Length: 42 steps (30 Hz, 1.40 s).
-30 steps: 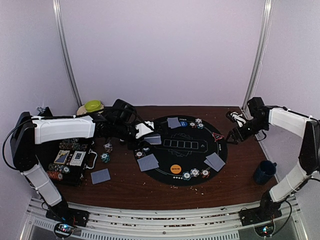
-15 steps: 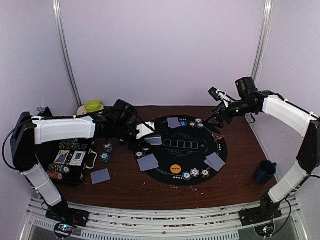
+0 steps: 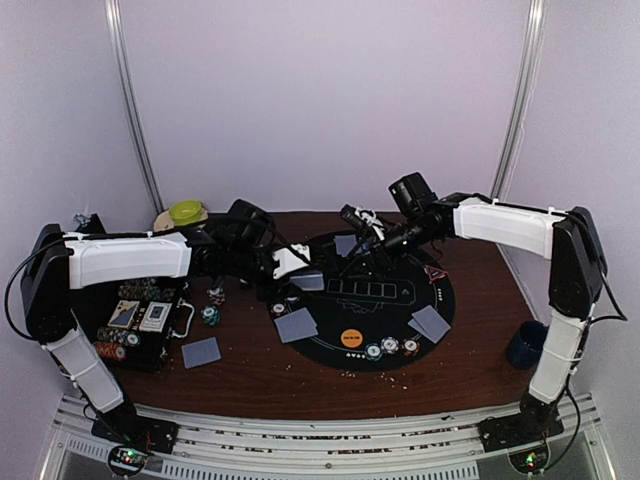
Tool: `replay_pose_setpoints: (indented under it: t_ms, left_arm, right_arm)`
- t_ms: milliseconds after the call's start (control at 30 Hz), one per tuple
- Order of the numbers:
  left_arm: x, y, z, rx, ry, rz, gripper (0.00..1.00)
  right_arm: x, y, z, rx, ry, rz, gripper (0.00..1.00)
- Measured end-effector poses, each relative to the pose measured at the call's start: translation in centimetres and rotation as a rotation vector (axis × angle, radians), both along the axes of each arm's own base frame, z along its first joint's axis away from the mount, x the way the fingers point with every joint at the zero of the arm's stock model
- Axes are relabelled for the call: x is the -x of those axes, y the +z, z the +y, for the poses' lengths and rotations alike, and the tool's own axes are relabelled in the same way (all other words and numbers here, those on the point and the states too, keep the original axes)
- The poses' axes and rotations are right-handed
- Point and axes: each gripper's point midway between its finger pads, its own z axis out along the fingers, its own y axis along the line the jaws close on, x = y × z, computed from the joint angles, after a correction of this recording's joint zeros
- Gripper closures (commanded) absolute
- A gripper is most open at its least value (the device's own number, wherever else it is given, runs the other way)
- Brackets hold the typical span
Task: Distribute texas hold em gaming equipment
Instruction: Pick up the poker card from the face-down deck piles.
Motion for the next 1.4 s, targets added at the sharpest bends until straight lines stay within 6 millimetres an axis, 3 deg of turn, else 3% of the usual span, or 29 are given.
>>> replay_pose_setpoints:
  t_ms: [167, 367, 533, 667, 900, 1400]
  left_arm:
    - [0.2, 0.0, -0.2, -0.002, -0.005, 0.0, 0.95]
    - [0.4, -0.1, -0.3, -0.007, -0.007, -0.005, 0.95]
    - [0.5, -0.1, -0.4, -0.007, -0.01, -0.004, 0.95]
    - [0.5, -0.1, -0.4, -0.007, -0.011, -0.003, 0.95]
    - [0.4, -0.3, -0.1, -0.022, 0.002, -0.003, 0.95]
    - [0.3, -0.8, 0.3, -0.043, 0.012, 0.005, 0.95]
  right_arm:
    - [0.7, -0.4, 2.5, -0.017, 0.035, 0.064, 0.01]
    - [0.2, -0.1, 5.2, -0.053, 0.069, 0.106, 0.05]
    - [0.2, -1.3, 6.2, -0.042, 0.066, 0.153, 0.21]
    - [-0.1, -2.0, 6.6, -0.022, 0.037, 0.17, 0.38]
    - [-0.6, -2.1, 6.7, 0.001, 0.004, 0.154, 0.58]
    - [0.1, -2.4, 5.4, 0.031, 0.062, 0.156, 0.69]
